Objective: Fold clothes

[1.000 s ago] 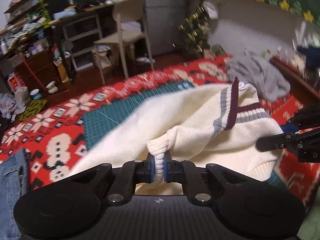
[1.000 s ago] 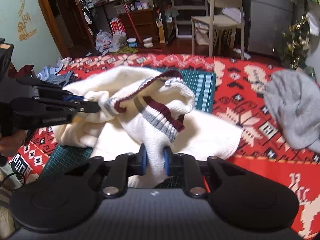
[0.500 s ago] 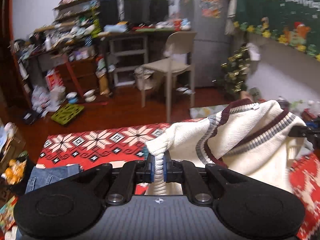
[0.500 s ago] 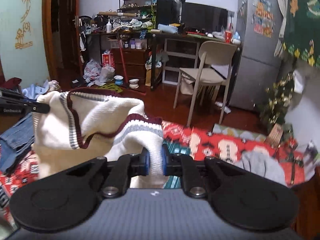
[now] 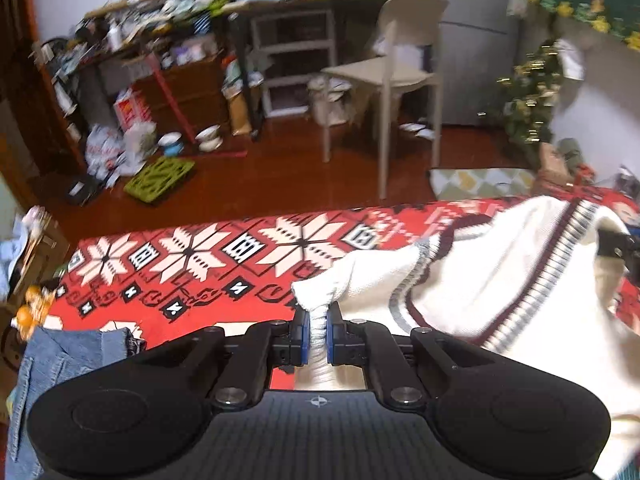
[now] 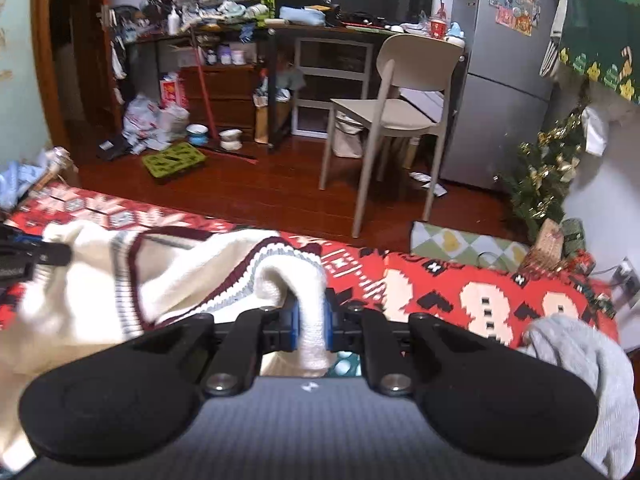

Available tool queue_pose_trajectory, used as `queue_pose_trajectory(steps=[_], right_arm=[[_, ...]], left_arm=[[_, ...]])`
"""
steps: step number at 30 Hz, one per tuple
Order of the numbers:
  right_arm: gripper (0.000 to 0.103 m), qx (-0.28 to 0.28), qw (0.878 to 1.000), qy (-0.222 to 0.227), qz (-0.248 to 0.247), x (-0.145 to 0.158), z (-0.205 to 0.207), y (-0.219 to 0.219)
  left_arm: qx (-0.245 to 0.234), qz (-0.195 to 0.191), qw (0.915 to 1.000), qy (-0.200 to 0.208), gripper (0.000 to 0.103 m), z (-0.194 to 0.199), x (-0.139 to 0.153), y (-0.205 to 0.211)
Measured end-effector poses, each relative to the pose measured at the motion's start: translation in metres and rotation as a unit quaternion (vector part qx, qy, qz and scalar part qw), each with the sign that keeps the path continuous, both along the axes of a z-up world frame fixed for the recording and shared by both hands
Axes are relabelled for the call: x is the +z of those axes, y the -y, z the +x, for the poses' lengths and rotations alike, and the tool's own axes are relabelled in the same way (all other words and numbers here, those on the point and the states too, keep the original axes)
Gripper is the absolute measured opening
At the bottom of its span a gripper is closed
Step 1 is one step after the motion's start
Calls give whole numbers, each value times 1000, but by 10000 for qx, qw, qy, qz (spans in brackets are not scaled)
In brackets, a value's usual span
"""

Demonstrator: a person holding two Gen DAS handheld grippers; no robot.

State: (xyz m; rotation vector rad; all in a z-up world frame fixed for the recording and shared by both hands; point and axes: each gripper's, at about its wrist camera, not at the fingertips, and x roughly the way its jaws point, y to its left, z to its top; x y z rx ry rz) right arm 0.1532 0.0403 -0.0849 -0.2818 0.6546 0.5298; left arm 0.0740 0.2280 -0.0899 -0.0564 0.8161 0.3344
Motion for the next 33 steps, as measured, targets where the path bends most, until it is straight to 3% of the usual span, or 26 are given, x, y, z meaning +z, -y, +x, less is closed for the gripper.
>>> queue_pose_trajectory(steps=[5, 7, 9, 12, 15, 18, 24, 30, 33], right_arm=[[16, -223, 9996, -159, -70, -28, 33, -10], [32, -286, 9995, -115, 30, -32, 36, -5], [65, -365, 9993, -8, 126, -31, 32, 7], [87, -237, 9992, 155, 269, -23, 23, 29], [101, -73, 9991, 222, 351, -13, 5, 54], [102, 48, 9988, 218, 432, -1, -24, 74], [102, 344, 9986, -19, 389, -2, -80, 100], [102, 632, 9970, -307, 326, -9, -135, 122], [102, 775, 9955, -451, 294, -12, -163, 134]], left_arm=[[347, -228, 9991, -105, 11, 18, -14, -14], [366, -313, 9988, -90, 19, 15, -15, -17], [334, -302, 9990, -3, 35, 11, -14, -18], [141, -326, 9993, 109, 47, -7, -12, -17], [0, -477, 9988, 48, 61, -23, -9, -20], [-101, -490, 9987, 131, 64, -39, 0, -19], [-421, -660, 9957, 491, 89, -85, 17, -4], [-1157, -825, 9889, 430, 90, -131, 18, 22], [-1242, -834, 9874, 513, 90, -159, 11, 32]])
